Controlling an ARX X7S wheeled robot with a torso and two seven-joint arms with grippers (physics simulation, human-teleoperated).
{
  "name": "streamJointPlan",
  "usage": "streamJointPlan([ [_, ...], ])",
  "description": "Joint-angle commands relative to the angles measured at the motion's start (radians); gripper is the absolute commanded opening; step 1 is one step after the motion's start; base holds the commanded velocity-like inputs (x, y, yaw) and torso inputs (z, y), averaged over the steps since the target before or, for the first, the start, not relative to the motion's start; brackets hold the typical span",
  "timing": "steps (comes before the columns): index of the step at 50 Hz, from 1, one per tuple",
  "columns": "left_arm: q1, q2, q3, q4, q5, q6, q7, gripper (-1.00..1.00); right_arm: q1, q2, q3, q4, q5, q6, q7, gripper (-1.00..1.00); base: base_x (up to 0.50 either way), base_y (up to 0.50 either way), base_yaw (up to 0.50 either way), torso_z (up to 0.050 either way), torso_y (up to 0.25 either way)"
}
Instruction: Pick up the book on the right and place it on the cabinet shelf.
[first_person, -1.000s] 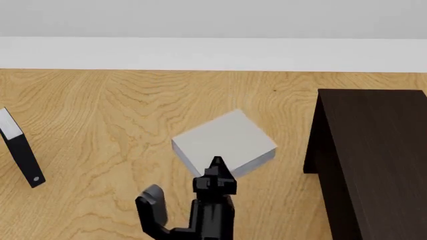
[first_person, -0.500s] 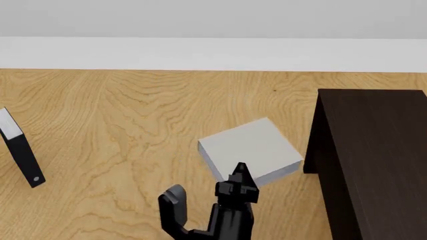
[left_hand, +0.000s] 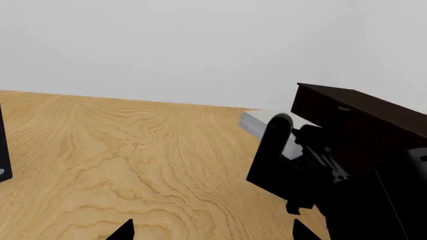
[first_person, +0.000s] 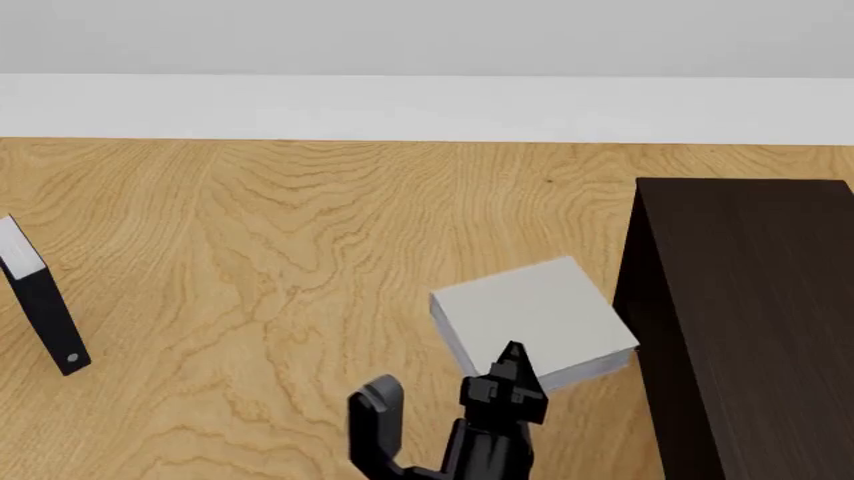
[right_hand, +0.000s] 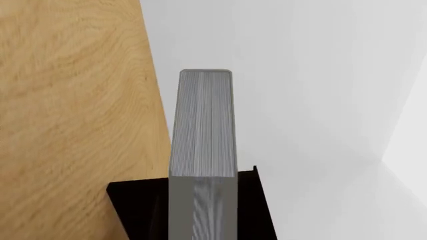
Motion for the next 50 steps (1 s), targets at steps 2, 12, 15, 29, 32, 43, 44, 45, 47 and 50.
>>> streamJointPlan([
  [2, 0.001, -0.003, 0.005, 0.0, -0.001, 0.004, -0.001, 1.0, -0.006, 0.019, 0.025, -0.003, -0.066, 0.058, 0.033, -1.0, 0.0, 0.0, 0.0, 0.0, 0.0],
  [12, 0.002, -0.003, 0.008, -0.004, 0.001, 0.009, -0.003, 1.0, -0.019, 0.029, 0.038, 0.003, -0.06, 0.058, 0.034, -1.0, 0.0, 0.0, 0.0, 0.001, 0.001],
  [15, 0.001, -0.004, 0.008, -0.004, 0.0, 0.009, -0.005, 1.0, -0.022, 0.03, 0.041, 0.006, -0.06, 0.057, 0.035, -1.0, 0.0, 0.0, 0.0, 0.0, 0.004],
  [29, 0.002, -0.007, 0.013, -0.007, 0.001, 0.014, -0.007, 1.0, -0.032, 0.038, 0.056, 0.023, -0.056, 0.063, 0.035, -1.0, 0.0, 0.0, 0.0, 0.0, 0.001],
  [32, 0.002, -0.007, 0.014, -0.008, -0.001, 0.014, -0.008, 1.0, -0.035, 0.04, 0.059, 0.025, -0.055, 0.066, 0.037, -1.0, 0.0, 0.0, 0.0, 0.0, 0.0],
  [43, 0.002, -0.008, 0.019, -0.009, 0.001, 0.018, -0.009, 1.0, -0.047, 0.042, 0.069, 0.038, -0.051, 0.072, 0.035, -1.0, 0.0, 0.0, 0.0, 0.0, 0.002],
  [44, 0.002, -0.009, 0.019, -0.01, 0.0, 0.019, -0.009, 1.0, -0.047, 0.043, 0.07, 0.038, -0.051, 0.072, 0.035, -1.0, 0.0, 0.0, 0.0, 0.0, 0.0],
  [45, 0.002, -0.008, 0.019, -0.01, -0.001, 0.019, -0.008, 1.0, -0.049, 0.043, 0.071, 0.04, -0.05, 0.074, 0.035, -1.0, 0.0, 0.0, 0.0, 0.0, 0.0],
  [47, 0.002, -0.008, 0.02, -0.011, -0.001, 0.02, -0.008, 1.0, -0.049, 0.043, 0.072, 0.042, -0.05, 0.077, 0.035, -1.0, 0.0, 0.0, 0.0, 0.0, 0.0],
  [50, 0.0, -0.008, 0.022, -0.015, -0.001, 0.021, -0.007, 1.0, -0.053, 0.04, 0.072, 0.055, -0.05, 0.083, 0.034, -1.0, 0.0, 0.0, 0.0, 0.003, 0.003],
])
